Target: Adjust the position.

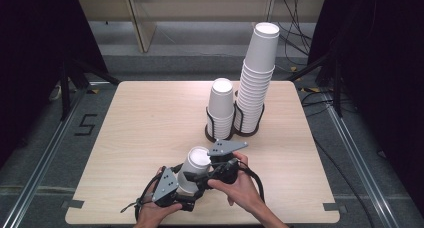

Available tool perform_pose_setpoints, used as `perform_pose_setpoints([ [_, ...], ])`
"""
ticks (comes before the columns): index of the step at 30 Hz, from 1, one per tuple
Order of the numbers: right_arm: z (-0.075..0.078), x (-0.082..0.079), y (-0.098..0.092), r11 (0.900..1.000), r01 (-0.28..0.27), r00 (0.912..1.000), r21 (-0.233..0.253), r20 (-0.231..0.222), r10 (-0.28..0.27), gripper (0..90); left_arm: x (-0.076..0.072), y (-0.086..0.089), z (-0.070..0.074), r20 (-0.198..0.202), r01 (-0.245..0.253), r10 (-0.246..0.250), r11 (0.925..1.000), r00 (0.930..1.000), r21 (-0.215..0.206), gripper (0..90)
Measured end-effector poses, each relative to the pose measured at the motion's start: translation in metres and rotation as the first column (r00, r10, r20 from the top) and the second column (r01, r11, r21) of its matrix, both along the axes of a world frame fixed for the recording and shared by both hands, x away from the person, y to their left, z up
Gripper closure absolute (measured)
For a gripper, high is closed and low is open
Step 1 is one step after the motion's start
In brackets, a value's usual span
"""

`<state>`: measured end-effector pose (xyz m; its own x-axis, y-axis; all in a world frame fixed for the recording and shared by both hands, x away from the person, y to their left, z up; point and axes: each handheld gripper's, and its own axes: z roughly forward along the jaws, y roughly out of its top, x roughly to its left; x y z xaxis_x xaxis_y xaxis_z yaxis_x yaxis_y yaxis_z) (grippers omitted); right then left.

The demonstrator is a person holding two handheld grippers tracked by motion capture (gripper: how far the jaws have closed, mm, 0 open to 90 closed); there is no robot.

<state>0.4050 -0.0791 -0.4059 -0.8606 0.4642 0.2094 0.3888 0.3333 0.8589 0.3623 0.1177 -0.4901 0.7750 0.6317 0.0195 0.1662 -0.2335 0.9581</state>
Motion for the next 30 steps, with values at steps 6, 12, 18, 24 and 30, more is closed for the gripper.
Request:
perform_pose_setpoints([
  [6,0.009,0.001,-0.012,1.0,-0.012,0.9999,-0.01,-0.001,0.012,18.1,0.002,0.002,-0.001,0.01,0.038,-0.039,0.9982,0.9992,0.046,5.8],
  [12,0.011,0.003,-0.016,0.999,-0.034,0.9986,0.027,-0.039,0.035,22.4,0.001,0.003,0.0,0.01,0.05,-0.051,0.9975,0.9987,0.05,5.0],
  [18,0.017,0.003,-0.023,0.995,-0.002,0.996,0.104,-0.088,0.011,24.2,0.0,0.005,0.002,0.06,0.048,-0.045,0.9979,0.9972,-0.044,2.4],
  [24,0.018,0.006,-0.026,0.987,0.007,0.9956,0.162,-0.093,0.008,24.6,0.0,0.005,0.002,0.089,0.041,-0.034,0.9962,0.9954,-0.076,1.9],
  [30,0.016,0.007,-0.027,0.986,0.013,0.9934,0.167,-0.115,0.006,24.6,0.0,0.005,0.002,0.09,0.04,-0.033,0.9965,0.9954,-0.074,2.0],
])
